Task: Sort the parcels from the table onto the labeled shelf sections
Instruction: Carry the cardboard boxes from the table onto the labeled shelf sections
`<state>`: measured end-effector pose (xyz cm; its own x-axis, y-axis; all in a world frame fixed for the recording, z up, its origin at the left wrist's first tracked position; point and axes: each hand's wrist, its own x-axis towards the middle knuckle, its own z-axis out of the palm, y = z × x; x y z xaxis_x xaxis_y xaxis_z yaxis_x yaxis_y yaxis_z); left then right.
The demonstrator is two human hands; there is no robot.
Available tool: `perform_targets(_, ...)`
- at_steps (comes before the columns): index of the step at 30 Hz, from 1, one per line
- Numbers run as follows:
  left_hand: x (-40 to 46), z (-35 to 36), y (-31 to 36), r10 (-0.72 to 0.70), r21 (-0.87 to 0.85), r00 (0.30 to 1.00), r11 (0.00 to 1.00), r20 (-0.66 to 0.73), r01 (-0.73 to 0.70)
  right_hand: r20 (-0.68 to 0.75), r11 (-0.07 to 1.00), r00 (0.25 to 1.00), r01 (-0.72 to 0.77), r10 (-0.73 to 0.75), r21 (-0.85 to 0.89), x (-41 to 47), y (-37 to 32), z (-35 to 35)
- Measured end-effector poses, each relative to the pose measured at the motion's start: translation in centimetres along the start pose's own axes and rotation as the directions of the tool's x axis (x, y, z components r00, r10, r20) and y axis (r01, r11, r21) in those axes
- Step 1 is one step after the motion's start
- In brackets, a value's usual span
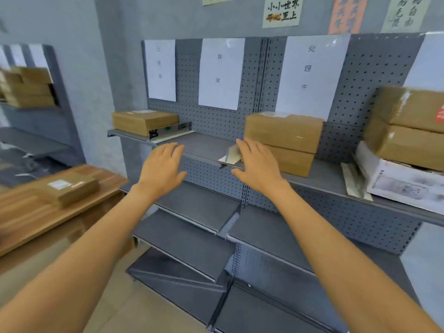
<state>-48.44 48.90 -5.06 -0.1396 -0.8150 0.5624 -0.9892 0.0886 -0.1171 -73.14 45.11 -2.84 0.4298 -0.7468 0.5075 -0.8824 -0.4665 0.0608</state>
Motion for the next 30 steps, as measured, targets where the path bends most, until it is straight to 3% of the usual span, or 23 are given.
perform_targets(8, -9.0, -0.7, -13.5, -0.216, 0.085, 0.975, 0.974, 0.049, 0.212, 0.034, 0.97, 0.973, 0.224, -0.228, 0.093, 5.0, -16.3, 5.3)
perform_targets(15, -14.2, -1.4, -21.8, -0.425, 0.176, 0.897, 0.898, 0.117, 0.403, 0.03, 0.906, 0.917, 0.387, -0.397, 0.172, 9.6, -26.6, 9.1)
perform_targets(23, -16.4, 1.0, -30.3, -0.553, 0.305, 0.824, 0.811, 0.121, 0.499, 0.026, 0.837, 0.866, 0.475, -0.5, 0.272, 16.1, -34.0, 15.8)
perform_targets(30, -11.8, 5.7, -37.7, -0.61, 0.332, 0.781, 0.769, 0.13, 0.546, 0.012, 0.806, 0.848, 0.5, -0.531, 0.318, 25.2, -37.0, 22.0)
